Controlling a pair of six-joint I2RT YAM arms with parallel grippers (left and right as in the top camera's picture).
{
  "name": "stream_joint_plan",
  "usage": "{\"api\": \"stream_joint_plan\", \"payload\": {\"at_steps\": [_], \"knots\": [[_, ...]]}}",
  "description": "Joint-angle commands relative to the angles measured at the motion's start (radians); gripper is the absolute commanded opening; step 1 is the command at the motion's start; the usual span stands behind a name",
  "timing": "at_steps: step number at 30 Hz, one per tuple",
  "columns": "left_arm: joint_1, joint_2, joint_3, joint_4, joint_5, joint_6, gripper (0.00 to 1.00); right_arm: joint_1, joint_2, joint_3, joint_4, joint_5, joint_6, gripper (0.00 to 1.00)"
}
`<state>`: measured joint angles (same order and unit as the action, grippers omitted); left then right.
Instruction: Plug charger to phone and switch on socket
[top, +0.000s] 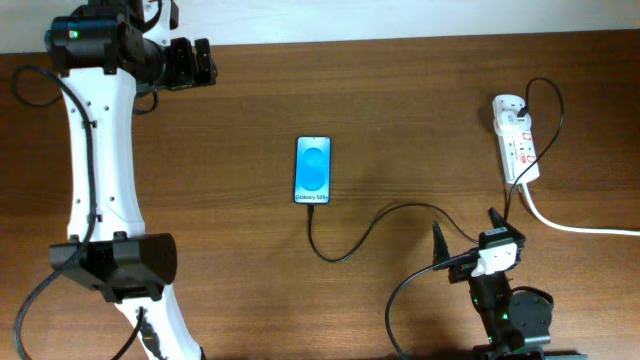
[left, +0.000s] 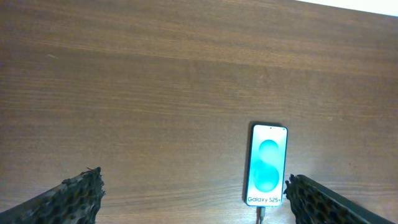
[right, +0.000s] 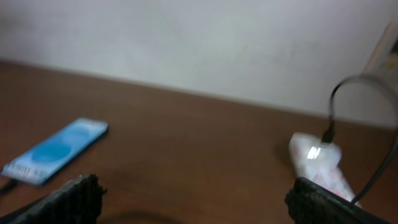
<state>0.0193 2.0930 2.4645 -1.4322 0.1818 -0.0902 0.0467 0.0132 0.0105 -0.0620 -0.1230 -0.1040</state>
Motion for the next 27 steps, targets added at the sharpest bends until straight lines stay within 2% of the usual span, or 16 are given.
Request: {"api": "stream_joint_plan", "payload": {"at_steps": [1, 22, 24, 27], "knots": [[0.003, 0.007, 0.001, 0.002, -0.007, 0.005, 0.99, 0.005, -0.007, -0.005, -0.003, -0.031, 0.007, 0.98], [0.003, -0.01, -0.005, -0.005, -0.034, 0.005, 0.99, 0.005, -0.007, -0.005, -0.003, -0.031, 0.007, 0.98], [0.003, -0.084, -0.101, 0.023, -0.042, 0.005, 0.99, 0.005, -0.007, -0.005, -0.003, -0.031, 0.007, 0.98], [0.003, -0.312, -0.479, 0.299, -0.049, 0.016, 0.99, 0.005, -0.007, -0.005, -0.003, -0.031, 0.007, 0.98]]}}
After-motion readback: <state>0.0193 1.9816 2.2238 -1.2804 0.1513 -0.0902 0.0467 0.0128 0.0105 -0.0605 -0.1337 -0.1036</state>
